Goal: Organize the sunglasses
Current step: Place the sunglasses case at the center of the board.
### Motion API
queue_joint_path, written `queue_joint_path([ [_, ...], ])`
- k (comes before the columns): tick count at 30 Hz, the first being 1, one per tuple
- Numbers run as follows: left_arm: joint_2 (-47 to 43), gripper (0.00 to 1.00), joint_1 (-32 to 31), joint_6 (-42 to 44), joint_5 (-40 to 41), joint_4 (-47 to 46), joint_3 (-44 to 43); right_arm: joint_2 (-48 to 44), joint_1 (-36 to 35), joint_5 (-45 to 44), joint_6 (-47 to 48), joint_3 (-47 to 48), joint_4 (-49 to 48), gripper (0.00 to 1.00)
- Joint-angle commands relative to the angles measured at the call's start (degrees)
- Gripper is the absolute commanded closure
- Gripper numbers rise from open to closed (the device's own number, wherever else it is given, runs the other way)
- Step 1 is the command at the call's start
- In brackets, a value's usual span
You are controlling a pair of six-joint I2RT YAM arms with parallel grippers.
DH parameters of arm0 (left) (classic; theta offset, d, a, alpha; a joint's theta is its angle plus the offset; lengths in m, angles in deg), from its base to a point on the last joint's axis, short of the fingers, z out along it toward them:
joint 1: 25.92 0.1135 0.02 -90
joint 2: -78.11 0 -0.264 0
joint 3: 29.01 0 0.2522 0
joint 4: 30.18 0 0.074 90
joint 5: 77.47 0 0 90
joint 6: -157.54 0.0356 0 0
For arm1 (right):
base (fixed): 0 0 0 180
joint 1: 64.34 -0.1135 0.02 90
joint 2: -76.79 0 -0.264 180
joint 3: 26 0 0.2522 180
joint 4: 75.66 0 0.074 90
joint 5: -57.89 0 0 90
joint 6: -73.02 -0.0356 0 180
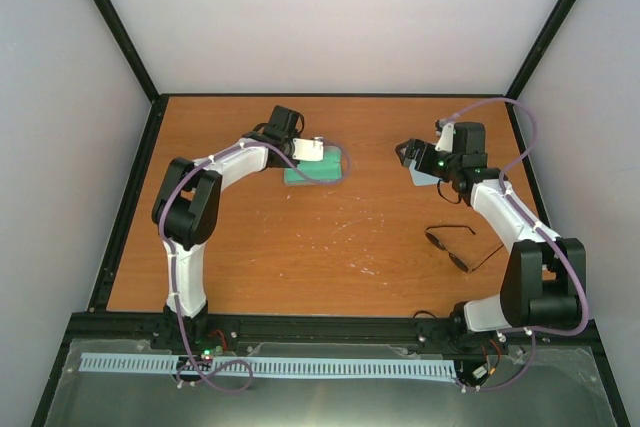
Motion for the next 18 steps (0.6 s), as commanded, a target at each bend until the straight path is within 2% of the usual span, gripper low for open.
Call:
queue_joint_path([
  [1,-1.1,0.58,-0.2,-1.0,0.3,-0.5,0.1,0.7,0.0,1.1,0.9,0.5,-1.2,0.00],
  [4,-2.1,0.47,-0.2,-1.8,0.4,-0.6,1.6,0.7,0.0,0.9,1.0,0.2,-1.1,0.00],
  [7,-3.2,0.24,-0.3,-3.2,0.6,-0.9,2.6,0.5,0.0,-1.3,0.8,0.1,-0.5,0.00],
  [10,-4.5,0.06,-0.3,-6.2,0.6,-1.5,2.9,1.4,0.1,-6.2,0.3,1.7,2.4,0.00],
  [12,-5.7,0.01,-0.3,-9.2,0.5,-1.8,2.6,3.5,0.0,-9.4,0.6,4.6,6.3,0.09],
  [13,-6.4,0.00,-0.3,-11.1,0.4,-1.8,2.2,5.0,0.1,-10.8,1.1,6.3,8.3,0.22],
  [14,-7.1,0.01,-0.3,-13.2,0.4,-1.6,1.7,6.6,0.0,-12.5,1.4,8.1,10.7,0.41],
  [17,-9.4,0.00,-0.3,-20.1,1.2,-1.7,0.0,11.9,0.1,-16.5,2.2,13.1,16.2,0.91],
  [18,-10.2,0.01,-0.3,-22.5,1.5,-1.8,-0.6,13.9,0.1,-17.2,2.4,14.4,17.1,0.96],
])
